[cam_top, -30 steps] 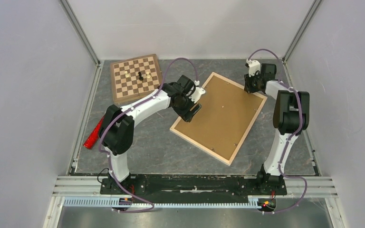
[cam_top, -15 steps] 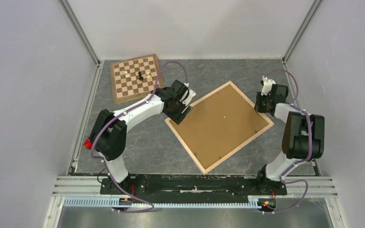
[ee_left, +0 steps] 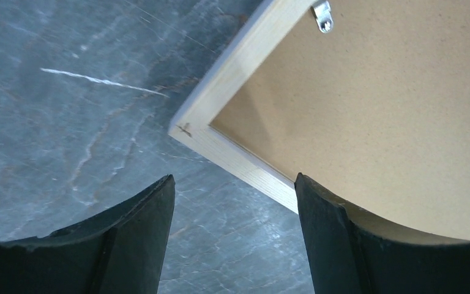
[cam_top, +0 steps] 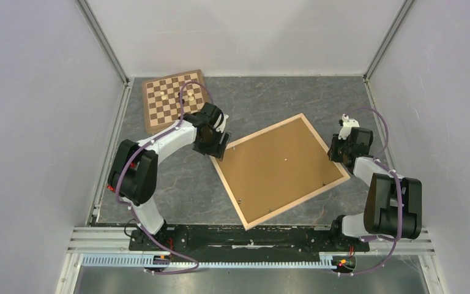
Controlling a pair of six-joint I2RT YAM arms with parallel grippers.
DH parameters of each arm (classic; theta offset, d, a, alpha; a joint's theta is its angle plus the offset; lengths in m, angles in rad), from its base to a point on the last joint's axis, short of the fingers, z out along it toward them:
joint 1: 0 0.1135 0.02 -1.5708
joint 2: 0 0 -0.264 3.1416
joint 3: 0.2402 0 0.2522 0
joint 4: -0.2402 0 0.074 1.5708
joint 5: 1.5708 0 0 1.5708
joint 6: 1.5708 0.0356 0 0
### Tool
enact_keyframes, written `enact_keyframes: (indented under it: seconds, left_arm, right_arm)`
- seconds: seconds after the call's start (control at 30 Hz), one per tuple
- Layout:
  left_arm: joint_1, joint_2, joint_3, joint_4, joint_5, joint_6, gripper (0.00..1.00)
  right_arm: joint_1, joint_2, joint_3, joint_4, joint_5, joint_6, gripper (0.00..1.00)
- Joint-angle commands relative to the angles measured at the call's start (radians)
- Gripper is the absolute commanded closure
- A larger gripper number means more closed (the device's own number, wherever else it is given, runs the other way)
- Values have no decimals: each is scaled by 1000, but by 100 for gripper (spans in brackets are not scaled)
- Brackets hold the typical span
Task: Put the photo into the frame
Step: Adjust the photo frame at the center of the board.
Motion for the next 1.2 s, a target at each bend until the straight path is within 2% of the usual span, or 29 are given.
enact_keyframes:
  seconds: [0.0, 0.37, 0.87, 1.17]
  left_arm:
    - [13, 0, -18, 11, 102, -109, 22]
    - [39, 14, -79, 41, 150, -130, 29]
    - [69, 109, -52, 85, 184, -127, 54]
    - [86, 144, 12, 80, 156, -20, 65]
  right_arm:
    - [2, -20, -10, 31, -18, 40, 90]
    - [5, -40, -7, 29, -20, 25, 88]
    - [15, -84, -23, 25, -32, -11, 84]
    - [16, -121, -33, -24, -46, -66, 79]
